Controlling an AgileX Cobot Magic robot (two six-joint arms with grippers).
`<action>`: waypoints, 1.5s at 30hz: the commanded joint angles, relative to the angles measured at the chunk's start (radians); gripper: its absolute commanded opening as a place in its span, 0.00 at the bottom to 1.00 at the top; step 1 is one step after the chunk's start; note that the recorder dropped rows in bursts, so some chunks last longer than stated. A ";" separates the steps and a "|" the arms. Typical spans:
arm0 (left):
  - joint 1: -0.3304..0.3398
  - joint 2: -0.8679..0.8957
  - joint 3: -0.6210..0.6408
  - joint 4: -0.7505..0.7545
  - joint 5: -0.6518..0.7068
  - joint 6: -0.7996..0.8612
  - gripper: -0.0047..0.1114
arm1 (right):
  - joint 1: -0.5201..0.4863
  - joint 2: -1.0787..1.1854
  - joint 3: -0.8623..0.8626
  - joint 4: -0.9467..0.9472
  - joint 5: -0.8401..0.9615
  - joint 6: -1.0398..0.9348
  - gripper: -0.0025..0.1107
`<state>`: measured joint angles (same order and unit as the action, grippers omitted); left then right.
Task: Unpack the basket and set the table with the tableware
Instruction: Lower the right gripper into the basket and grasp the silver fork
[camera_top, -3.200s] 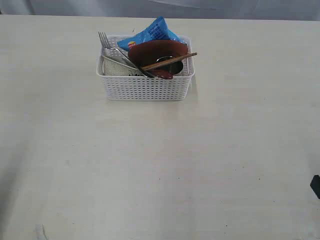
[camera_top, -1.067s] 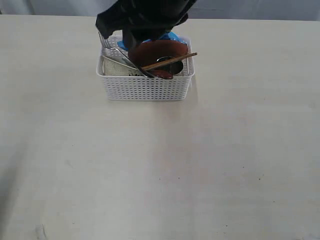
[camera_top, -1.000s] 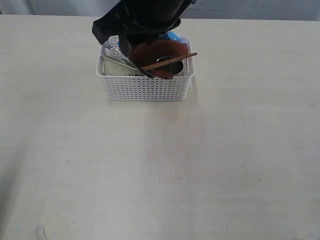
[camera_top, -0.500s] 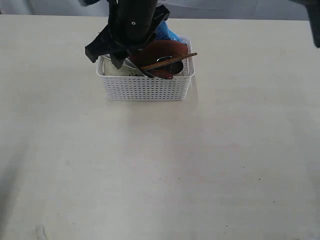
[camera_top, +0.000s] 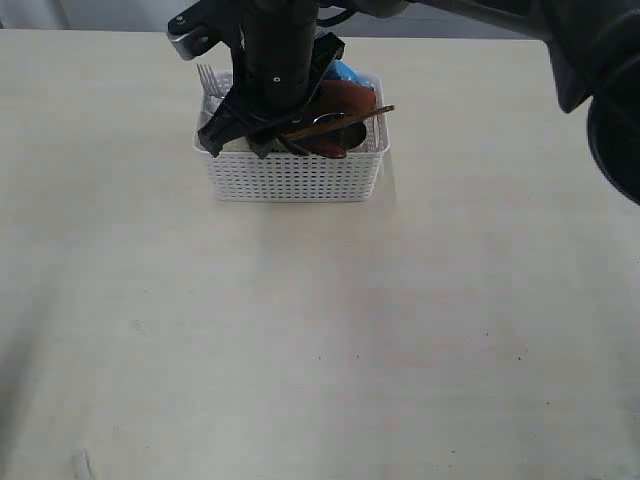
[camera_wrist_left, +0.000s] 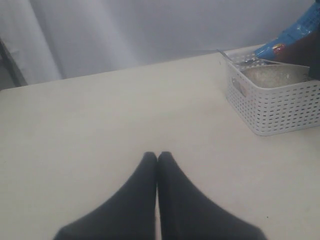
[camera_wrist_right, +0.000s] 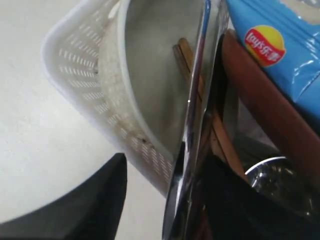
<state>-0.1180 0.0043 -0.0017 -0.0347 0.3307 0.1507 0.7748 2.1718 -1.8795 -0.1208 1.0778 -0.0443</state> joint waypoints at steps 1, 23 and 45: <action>-0.005 -0.004 0.002 0.003 -0.011 -0.001 0.04 | 0.000 -0.004 -0.007 -0.011 -0.006 -0.007 0.43; -0.005 -0.004 0.002 0.003 -0.011 -0.001 0.04 | 0.000 0.019 -0.007 -0.031 0.003 -0.007 0.25; -0.005 -0.004 0.002 0.003 -0.011 -0.001 0.04 | 0.000 0.008 -0.009 -0.068 0.003 -0.008 0.02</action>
<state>-0.1180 0.0043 -0.0017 -0.0347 0.3307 0.1507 0.7765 2.1862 -1.8871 -0.1805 1.0834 -0.0452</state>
